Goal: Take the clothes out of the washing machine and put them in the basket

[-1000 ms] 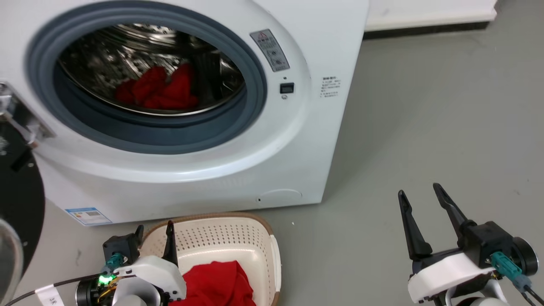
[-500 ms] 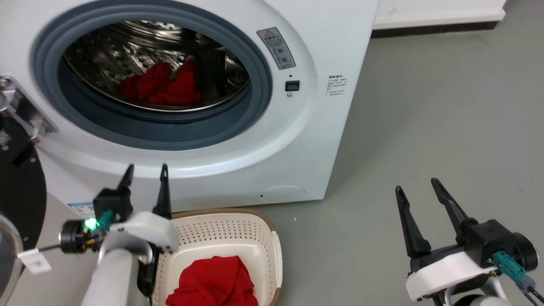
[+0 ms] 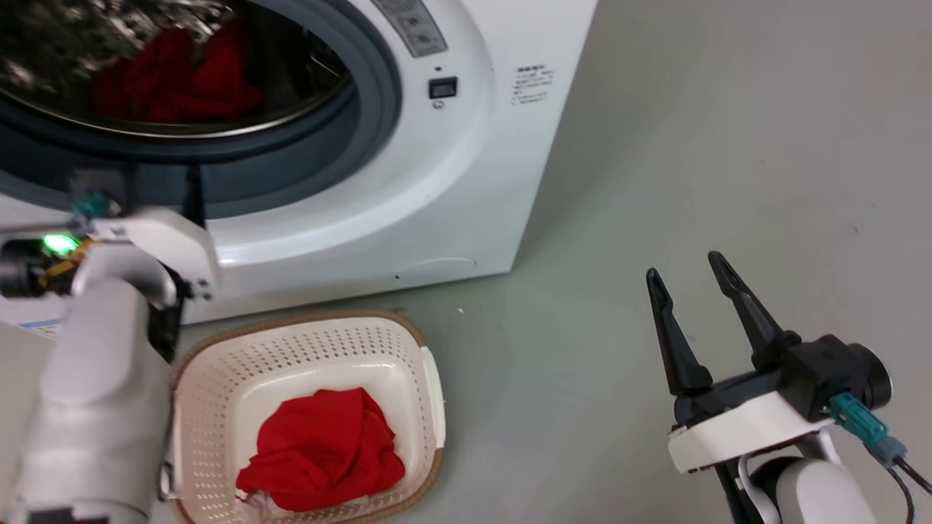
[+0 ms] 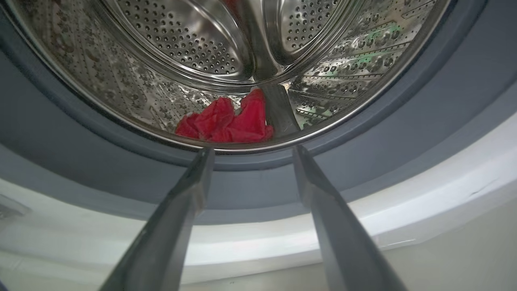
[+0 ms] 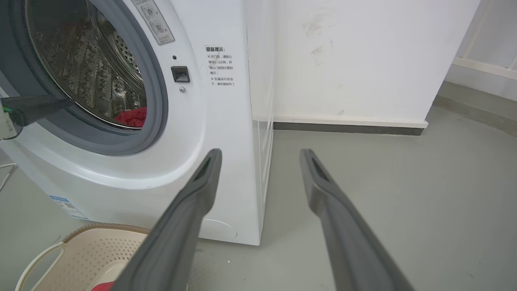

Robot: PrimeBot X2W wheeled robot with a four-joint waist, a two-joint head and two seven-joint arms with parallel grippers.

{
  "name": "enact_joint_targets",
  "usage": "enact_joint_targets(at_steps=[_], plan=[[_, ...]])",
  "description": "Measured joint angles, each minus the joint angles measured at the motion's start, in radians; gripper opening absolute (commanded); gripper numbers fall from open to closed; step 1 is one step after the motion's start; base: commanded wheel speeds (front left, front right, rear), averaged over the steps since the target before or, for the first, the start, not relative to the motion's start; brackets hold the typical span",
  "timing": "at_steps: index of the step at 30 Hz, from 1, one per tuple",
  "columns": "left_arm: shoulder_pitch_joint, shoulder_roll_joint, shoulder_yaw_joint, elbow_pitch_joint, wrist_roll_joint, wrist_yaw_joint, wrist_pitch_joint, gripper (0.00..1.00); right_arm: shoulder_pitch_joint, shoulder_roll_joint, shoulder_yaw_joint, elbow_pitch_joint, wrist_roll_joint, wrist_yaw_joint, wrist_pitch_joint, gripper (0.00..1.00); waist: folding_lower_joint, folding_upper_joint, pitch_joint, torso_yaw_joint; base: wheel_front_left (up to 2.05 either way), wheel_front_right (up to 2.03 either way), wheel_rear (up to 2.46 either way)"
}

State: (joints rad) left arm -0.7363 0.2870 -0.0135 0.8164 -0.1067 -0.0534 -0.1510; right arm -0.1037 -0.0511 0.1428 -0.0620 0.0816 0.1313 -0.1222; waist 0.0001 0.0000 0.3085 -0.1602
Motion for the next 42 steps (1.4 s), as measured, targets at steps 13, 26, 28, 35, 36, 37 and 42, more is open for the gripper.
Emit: enact_joint_targets(at_steps=[13, 26, 28, 35, 36, 37, 42], plan=[[-0.370, 0.183, -0.055, 0.204, 0.056, -0.041, 0.182, 1.00, -0.117, -0.001, 0.108, 0.070, 0.075, 0.000, -0.084, 1.00, 0.0001, 0.0000, 0.187, -0.123, 0.00, 0.00, 0.00], [-0.664, 0.383, -0.150, 0.269, 0.143, -0.065, 0.416, 1.00, -0.185, -0.001, 0.195, 0.124, 0.141, 0.000, -0.124, 1.00, 0.0000, 0.0000, 0.361, -0.252, 0.00, 0.00, 0.00], [-0.705, 0.409, -0.157, 0.273, 0.148, -0.069, 0.462, 1.00, -0.186, -0.001, 0.206, 0.126, 0.150, 0.000, -0.125, 1.00, 0.0000, 0.0000, 0.385, -0.271, 0.00, 0.00, 0.00], [-0.775, 0.473, -0.180, 0.277, 0.147, -0.074, 0.617, 1.00, -0.187, -0.001, 0.232, 0.130, 0.168, 0.000, -0.134, 1.00, 0.0000, 0.0000, 0.456, -0.323, 0.00, 0.00, 0.00], [-0.778, 0.484, -0.184, 0.271, 0.148, -0.074, 0.627, 1.00, -0.187, -0.001, 0.237, 0.130, 0.171, 0.000, -0.134, 1.00, 0.0000, 0.0000, 0.464, -0.328, 0.00, 0.00, 0.00], [-0.781, 0.495, -0.185, 0.266, 0.148, -0.074, 0.642, 1.00, -0.187, -0.001, 0.242, 0.130, 0.172, 0.000, -0.134, 1.00, 0.0001, 0.0000, 0.471, -0.333, 0.00, 0.00, 0.00], [-0.782, 0.523, -0.183, 0.224, 0.134, -0.069, 0.707, 1.00, -0.185, -0.001, 0.262, 0.131, 0.182, 0.000, -0.137, 1.00, 0.0000, 0.0000, 0.500, -0.348, 0.00, 0.00, 0.00]])
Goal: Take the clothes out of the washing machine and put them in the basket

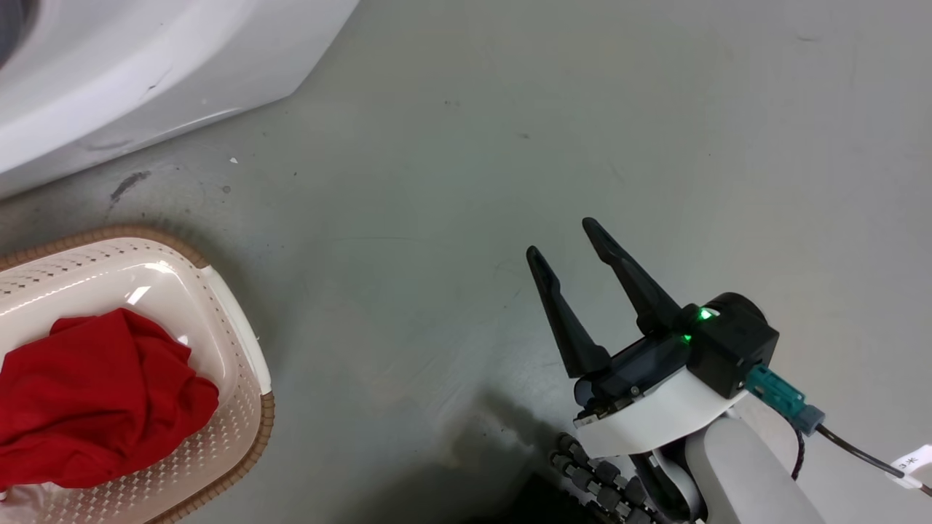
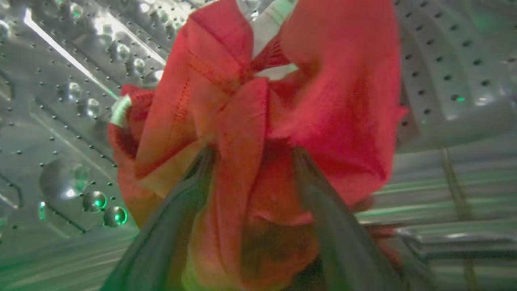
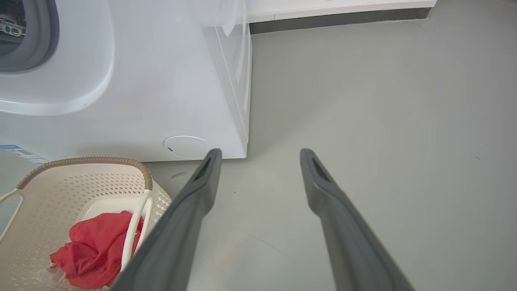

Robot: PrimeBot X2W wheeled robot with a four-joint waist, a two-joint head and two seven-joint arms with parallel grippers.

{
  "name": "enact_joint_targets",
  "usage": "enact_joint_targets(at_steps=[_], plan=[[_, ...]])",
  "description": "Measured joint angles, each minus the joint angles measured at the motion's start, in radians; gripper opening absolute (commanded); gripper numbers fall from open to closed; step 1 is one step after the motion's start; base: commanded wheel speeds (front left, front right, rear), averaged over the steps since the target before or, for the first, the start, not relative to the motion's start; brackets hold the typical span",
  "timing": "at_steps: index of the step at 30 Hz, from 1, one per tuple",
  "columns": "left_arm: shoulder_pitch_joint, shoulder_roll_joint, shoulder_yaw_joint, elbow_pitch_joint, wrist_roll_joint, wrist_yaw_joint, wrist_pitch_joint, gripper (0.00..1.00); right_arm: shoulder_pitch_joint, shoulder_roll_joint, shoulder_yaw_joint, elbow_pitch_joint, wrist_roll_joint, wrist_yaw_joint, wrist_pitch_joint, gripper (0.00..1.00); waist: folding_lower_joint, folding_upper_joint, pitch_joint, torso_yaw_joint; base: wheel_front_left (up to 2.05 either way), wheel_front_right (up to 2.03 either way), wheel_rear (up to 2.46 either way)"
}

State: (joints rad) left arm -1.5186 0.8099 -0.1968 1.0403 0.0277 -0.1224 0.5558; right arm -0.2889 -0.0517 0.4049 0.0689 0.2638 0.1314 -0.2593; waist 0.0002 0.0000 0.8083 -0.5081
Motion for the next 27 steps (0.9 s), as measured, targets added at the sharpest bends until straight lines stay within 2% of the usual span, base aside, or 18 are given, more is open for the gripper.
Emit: enact_joint_targets(at_steps=[5, 6, 7, 8, 18, 24, 27], plan=[[0.036, 0.014, 0.017, -0.053, -0.025, 0.028, 0.058, 1.00, 0.001, 0.000, 0.010, 0.000, 0.007, 0.000, -0.001, 1.00, -0.0001, 0.0000, 0.007, -0.004, 0.00, 0.00, 0.00], [0.045, 0.015, 0.021, -0.065, -0.027, 0.037, 0.072, 0.45, 0.001, 0.000, 0.012, 0.000, 0.008, 0.000, -0.002, 1.00, -0.0001, 0.0000, 0.007, -0.004, 0.00, 0.00, 0.00], [0.059, 0.016, 0.029, -0.082, -0.035, 0.047, 0.074, 0.10, 0.001, 0.000, 0.012, -0.001, 0.008, 0.000, -0.002, 1.00, -0.0001, 0.0000, 0.005, -0.004, 0.00, 0.00, 0.00], [0.074, 0.017, 0.033, -0.106, -0.041, 0.061, 0.066, 0.00, 0.001, 0.000, 0.012, -0.001, 0.008, 0.000, -0.002, 1.00, -0.0001, 0.0000, 0.005, -0.003, 0.00, 0.00, 0.00], [0.229, 0.033, 0.073, -0.351, -0.063, 0.183, -0.030, 0.00, 0.001, 0.000, 0.005, 0.002, 0.010, 0.000, -0.003, 1.00, -0.0001, 0.0000, -0.022, 0.000, 0.00, 0.00, 0.00], [0.315, 0.028, 0.105, -0.462, -0.096, 0.230, -0.120, 0.00, 0.001, 0.000, -0.005, 0.003, 0.009, 0.000, -0.004, 1.00, -0.0001, 0.0000, -0.046, 0.001, 0.00, 0.00, 0.00], [0.362, 0.008, 0.118, -0.482, -0.117, 0.248, -0.187, 0.00, 0.001, 0.000, -0.020, 0.010, 0.000, 0.000, -0.004, 1.00, -0.0001, 0.0000, -0.070, 0.004, 0.00, 0.00, 0.00]])
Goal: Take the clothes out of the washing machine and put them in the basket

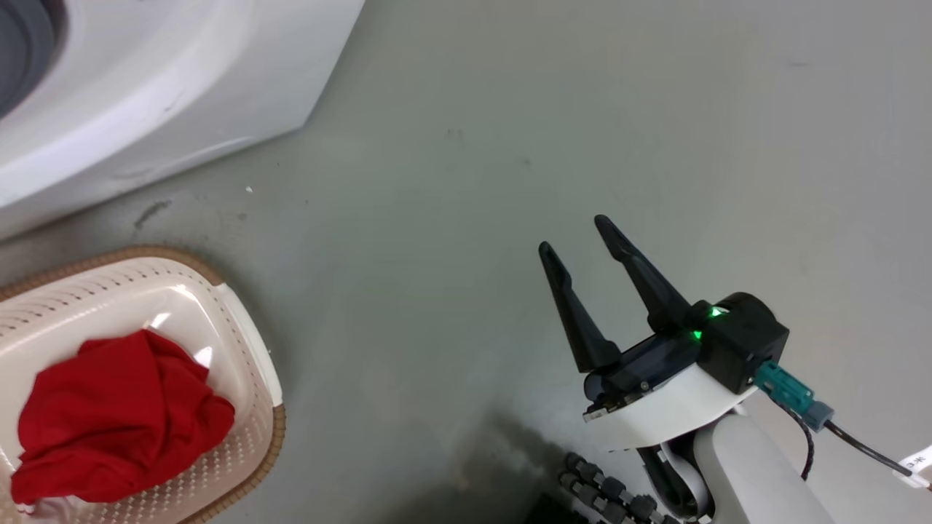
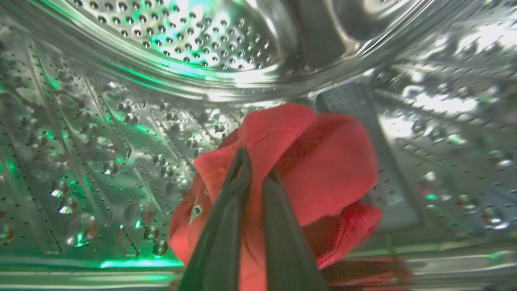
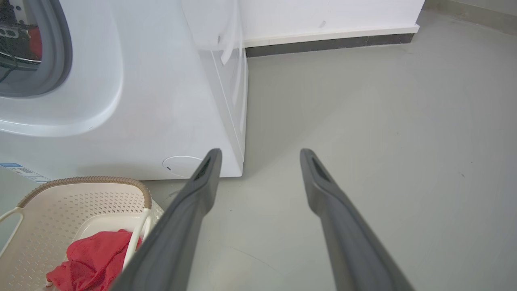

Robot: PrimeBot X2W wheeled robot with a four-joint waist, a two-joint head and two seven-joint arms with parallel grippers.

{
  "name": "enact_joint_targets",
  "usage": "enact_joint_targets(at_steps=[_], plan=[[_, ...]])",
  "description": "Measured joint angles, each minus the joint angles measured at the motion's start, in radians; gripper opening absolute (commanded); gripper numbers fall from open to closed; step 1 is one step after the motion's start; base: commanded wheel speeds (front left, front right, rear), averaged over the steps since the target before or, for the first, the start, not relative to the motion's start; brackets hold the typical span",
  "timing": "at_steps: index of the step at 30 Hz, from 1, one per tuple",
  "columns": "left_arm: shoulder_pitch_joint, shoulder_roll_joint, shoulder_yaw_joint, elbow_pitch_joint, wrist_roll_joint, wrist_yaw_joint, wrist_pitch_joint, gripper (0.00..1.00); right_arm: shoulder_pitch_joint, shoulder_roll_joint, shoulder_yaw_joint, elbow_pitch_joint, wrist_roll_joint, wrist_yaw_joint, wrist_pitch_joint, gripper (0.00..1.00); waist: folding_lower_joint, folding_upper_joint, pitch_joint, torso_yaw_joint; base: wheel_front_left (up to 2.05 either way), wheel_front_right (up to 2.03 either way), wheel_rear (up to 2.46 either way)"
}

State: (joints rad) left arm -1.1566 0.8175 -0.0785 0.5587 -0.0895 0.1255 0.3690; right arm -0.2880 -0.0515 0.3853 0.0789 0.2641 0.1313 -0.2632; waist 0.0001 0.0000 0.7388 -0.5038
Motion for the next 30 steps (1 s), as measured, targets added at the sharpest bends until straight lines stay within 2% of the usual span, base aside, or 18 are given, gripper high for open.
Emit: enact_joint_targets(at_steps=[8, 18, 24, 30], plan=[[0.112, -0.116, 0.042, 0.072, -0.105, 0.007, -0.237, 0.00, 0.017, 0.001, -0.057, 0.014, -0.037, 0.000, 0.003, 1.00, -0.0001, 0.0000, -0.113, 0.026, 0.00, 0.00, 0.00], [0.225, -0.270, 0.036, 0.245, -0.190, -0.062, -0.500, 0.00, 0.096, 0.001, -0.130, 0.002, -0.093, 0.000, 0.062, 1.00, -0.0002, 0.0000, -0.301, 0.092, 0.00, 0.00, 0.00], [0.281, -0.342, 0.029, 0.292, -0.225, -0.097, -0.590, 0.00, 0.155, 0.001, -0.184, -0.023, -0.115, 0.000, 0.091, 1.00, -0.0002, 0.0000, -0.410, 0.142, 0.00, 0.00, 0.00], [0.337, -0.380, 0.026, 0.288, -0.241, -0.139, -0.624, 0.00, 0.208, 0.001, -0.226, -0.056, -0.125, 0.000, 0.120, 1.00, -0.0003, 0.0000, -0.507, 0.190, 0.00, 0.00, 0.00]])
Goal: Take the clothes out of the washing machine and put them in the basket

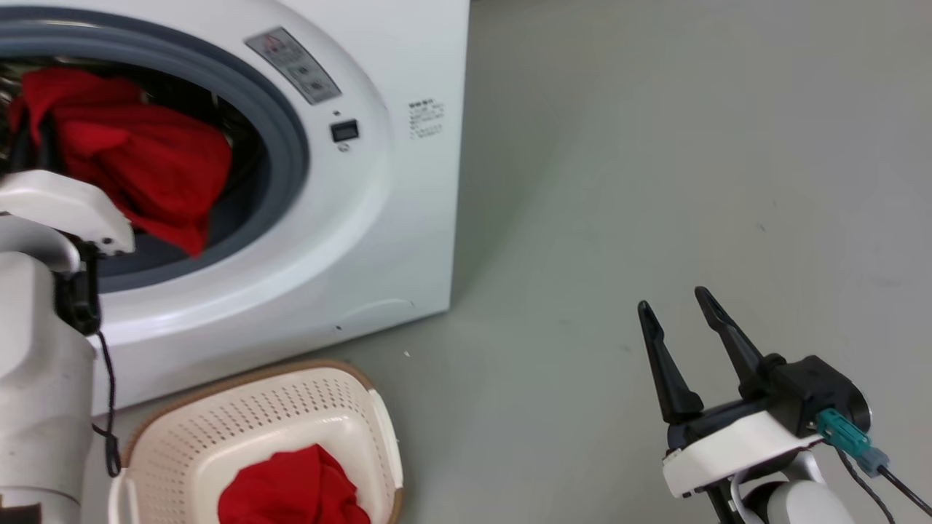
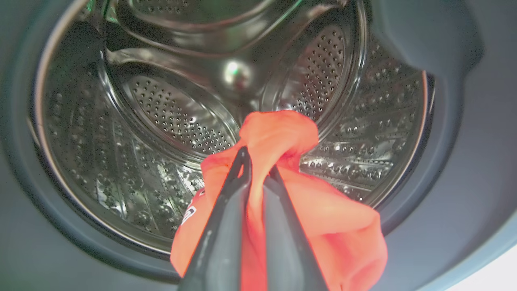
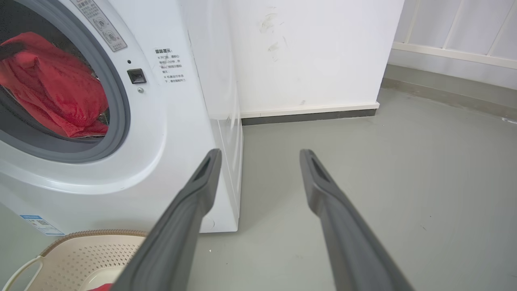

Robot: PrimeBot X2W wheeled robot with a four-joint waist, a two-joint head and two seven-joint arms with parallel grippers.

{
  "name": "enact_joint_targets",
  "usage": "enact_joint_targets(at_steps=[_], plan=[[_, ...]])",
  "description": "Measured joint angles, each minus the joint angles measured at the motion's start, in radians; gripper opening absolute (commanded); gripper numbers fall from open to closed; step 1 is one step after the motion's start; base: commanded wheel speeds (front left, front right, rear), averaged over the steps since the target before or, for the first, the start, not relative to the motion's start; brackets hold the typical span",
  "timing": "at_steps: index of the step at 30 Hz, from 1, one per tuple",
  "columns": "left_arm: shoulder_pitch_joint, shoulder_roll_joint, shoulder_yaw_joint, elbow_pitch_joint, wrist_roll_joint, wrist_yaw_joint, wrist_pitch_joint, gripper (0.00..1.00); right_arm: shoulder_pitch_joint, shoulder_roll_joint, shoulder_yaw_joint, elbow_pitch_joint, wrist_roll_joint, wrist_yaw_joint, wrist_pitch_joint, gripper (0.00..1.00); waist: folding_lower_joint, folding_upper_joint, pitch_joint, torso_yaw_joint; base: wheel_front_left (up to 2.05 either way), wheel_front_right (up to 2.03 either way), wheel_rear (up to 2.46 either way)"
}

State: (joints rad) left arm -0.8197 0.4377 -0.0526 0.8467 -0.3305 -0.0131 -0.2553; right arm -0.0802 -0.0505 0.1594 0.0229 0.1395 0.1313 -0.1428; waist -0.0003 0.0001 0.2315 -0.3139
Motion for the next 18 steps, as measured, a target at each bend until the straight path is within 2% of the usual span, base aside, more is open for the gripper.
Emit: enact_joint_targets(at_steps=[5, 10, 14, 18], plan=[[0.043, -0.037, -0.004, -0.057, -0.001, -0.024, -0.005, 0.00, 0.030, 0.000, -0.026, -0.025, -0.009, 0.000, 0.021, 1.00, -0.0001, 0.0000, -0.067, 0.036, 0.00, 0.00, 0.00], [0.127, -0.083, 0.002, -0.188, -0.001, -0.023, -0.006, 0.00, 0.060, -0.001, -0.054, -0.045, -0.016, 0.000, 0.036, 1.00, 0.0000, 0.0000, -0.121, 0.071, 0.00, 0.00, 0.00], [0.239, -0.111, 0.012, -0.302, -0.001, -0.011, -0.006, 0.00, 0.084, 0.000, -0.068, -0.057, -0.018, 0.000, 0.047, 1.00, 0.0000, 0.0000, -0.155, 0.095, 0.00, 0.00, 0.00], [0.376, -0.156, 0.007, -0.445, 0.002, 0.022, -0.008, 0.00, 0.109, -0.001, -0.082, -0.069, -0.023, 0.000, 0.057, 1.00, 0.0000, 0.0000, -0.178, 0.118, 0.00, 0.00, 0.00]])
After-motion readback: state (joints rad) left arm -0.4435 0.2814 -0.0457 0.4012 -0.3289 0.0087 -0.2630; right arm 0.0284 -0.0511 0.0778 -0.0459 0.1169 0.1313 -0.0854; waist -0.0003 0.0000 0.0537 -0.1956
